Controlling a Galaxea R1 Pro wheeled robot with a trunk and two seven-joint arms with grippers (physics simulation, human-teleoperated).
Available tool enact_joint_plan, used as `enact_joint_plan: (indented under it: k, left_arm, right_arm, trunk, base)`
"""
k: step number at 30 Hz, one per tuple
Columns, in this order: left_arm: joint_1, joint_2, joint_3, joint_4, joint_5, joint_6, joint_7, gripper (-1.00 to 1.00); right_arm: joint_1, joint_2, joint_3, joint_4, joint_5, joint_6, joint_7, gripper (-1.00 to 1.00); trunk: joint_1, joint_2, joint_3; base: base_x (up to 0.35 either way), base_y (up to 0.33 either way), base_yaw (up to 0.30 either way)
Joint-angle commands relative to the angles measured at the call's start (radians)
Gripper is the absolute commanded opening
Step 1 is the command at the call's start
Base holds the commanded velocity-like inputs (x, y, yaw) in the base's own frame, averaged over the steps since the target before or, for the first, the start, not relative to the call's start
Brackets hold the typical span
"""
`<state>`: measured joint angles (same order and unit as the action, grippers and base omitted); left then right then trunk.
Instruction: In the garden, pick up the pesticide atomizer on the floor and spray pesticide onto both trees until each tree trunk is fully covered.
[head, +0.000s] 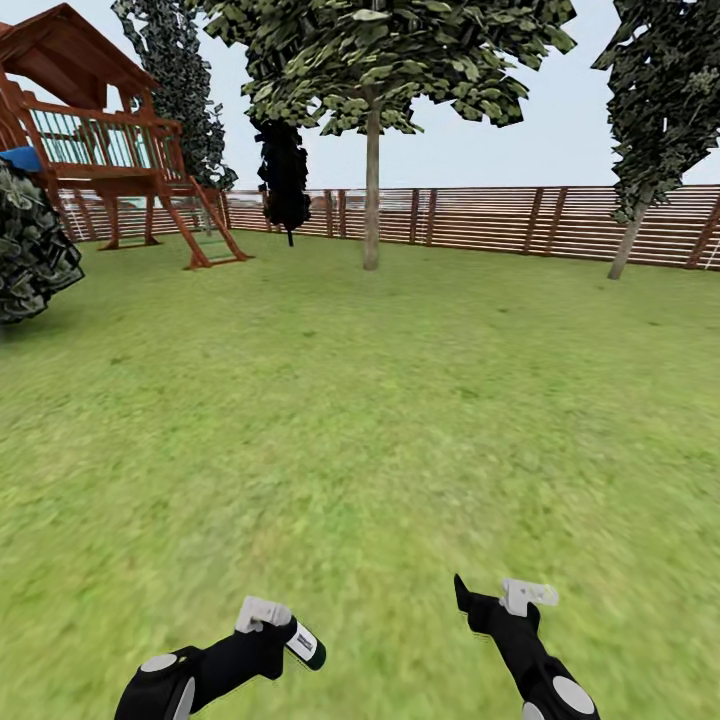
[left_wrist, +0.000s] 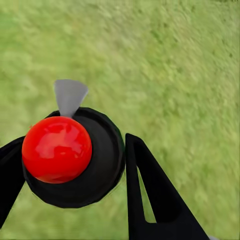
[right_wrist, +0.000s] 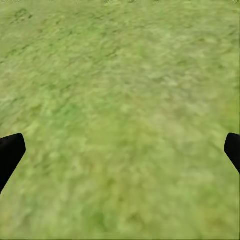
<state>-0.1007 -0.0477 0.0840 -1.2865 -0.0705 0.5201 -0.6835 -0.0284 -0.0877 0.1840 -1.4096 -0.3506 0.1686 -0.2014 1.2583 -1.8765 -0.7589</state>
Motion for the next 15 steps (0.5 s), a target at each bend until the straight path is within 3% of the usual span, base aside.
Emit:
enact_joint_plan:
  k: [1,15]
  left_arm:
    - [-0.001,-0.001,0.003,-0.001,-0.008,0.004,-0.007,-1.00]
    - [-0.001,-0.001,0.003,-0.001,-0.008,0.004,-0.007,-1.00]
  right_arm:
    - [-0.001,-0.001,0.003,-0.002,-0.007,0.003,-0.009,1.00]
    - [0.001,-0.001,0.003,-0.003,-0.008,0.003,-0.008,1.00]
  trunk:
    - [0.001,0.000,-0.001]
    - [0.001,0.000,-0.001]
  base:
    - [0.342,0.000,0.000]
    - [0.342,0.000,0.000]
